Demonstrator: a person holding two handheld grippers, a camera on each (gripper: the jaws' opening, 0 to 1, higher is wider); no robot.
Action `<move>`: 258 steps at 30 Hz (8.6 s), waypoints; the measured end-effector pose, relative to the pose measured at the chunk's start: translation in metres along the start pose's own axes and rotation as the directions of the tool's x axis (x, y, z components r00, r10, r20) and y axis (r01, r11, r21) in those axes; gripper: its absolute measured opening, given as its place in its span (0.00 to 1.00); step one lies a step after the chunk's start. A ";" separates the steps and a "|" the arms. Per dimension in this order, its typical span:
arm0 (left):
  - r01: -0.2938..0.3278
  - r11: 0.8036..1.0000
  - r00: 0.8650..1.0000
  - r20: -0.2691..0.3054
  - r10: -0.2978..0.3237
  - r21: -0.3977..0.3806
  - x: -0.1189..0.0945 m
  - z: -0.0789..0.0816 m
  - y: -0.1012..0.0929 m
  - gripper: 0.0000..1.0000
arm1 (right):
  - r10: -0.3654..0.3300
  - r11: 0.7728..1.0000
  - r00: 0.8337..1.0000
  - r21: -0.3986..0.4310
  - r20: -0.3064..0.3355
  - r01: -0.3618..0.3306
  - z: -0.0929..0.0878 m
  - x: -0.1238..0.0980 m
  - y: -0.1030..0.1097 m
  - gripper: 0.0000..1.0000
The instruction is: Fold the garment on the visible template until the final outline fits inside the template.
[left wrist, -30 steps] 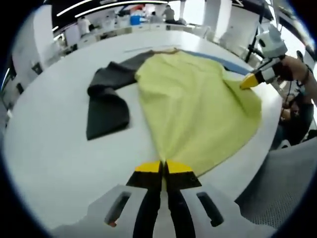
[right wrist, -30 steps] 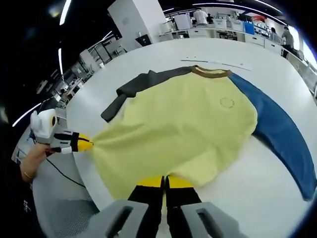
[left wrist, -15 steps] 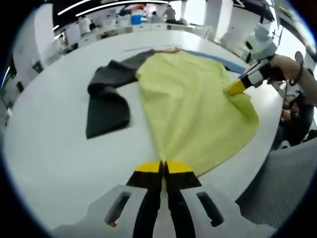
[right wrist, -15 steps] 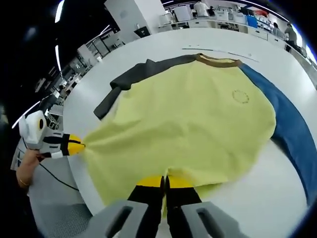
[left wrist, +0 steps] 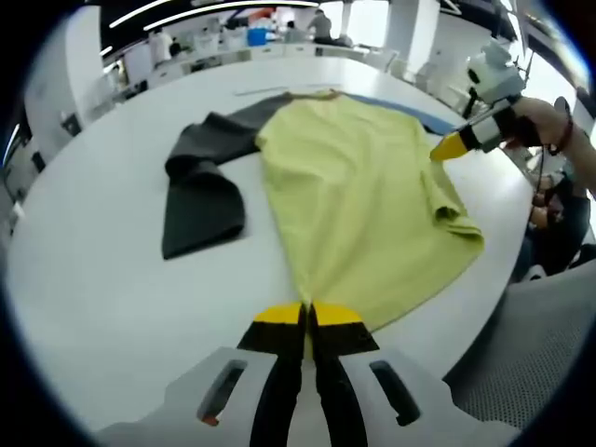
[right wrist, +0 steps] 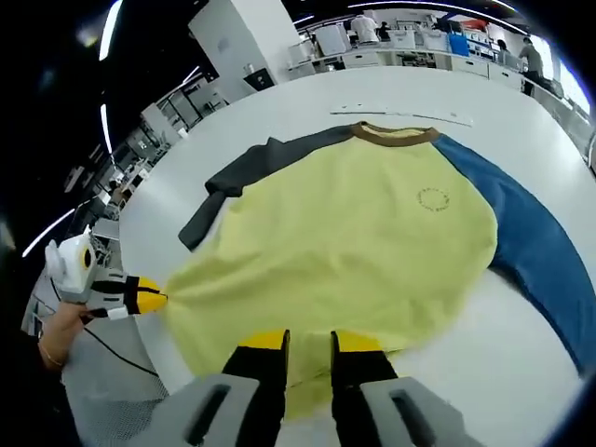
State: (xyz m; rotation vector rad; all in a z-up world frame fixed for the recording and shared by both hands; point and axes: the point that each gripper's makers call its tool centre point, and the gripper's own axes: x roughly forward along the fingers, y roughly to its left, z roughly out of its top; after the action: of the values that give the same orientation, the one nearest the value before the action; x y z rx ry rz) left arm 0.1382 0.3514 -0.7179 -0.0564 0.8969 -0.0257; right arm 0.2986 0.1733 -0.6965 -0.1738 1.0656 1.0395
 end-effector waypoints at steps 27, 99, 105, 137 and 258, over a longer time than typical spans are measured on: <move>0.001 1.000 1.000 -0.008 -0.001 0.012 0.003 -0.003 0.001 0.00 | 0.047 0.996 0.998 0.075 -0.042 -0.044 -0.060 0.012 0.042 0.14; 0.011 1.000 0.998 -0.059 -0.011 -0.008 -0.011 -0.014 0.001 0.00 | -0.234 0.966 0.967 0.093 -0.098 0.243 -0.137 -0.075 -0.053 0.00; 0.017 1.000 0.997 -0.071 -0.017 0.001 -0.012 -0.014 -0.002 0.00 | -0.228 0.964 0.968 0.119 -0.103 0.239 -0.148 -0.078 -0.052 0.00; 0.044 0.998 0.989 -0.145 -0.037 0.046 -0.004 -0.031 -0.011 0.00 | -0.235 0.959 0.965 0.134 -0.115 0.250 -0.156 -0.078 -0.054 0.00; -0.017 0.996 0.988 0.153 0.030 -0.085 -0.067 0.040 -0.009 0.99 | -0.684 0.643 0.729 0.488 0.019 0.591 -0.075 -0.178 -0.320 0.00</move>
State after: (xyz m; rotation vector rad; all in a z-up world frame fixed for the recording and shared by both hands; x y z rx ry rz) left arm 0.1276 0.3469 -0.6406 -0.1242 0.7437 0.0380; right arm 0.4817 -0.1524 -0.7048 -0.0533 0.9195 0.1295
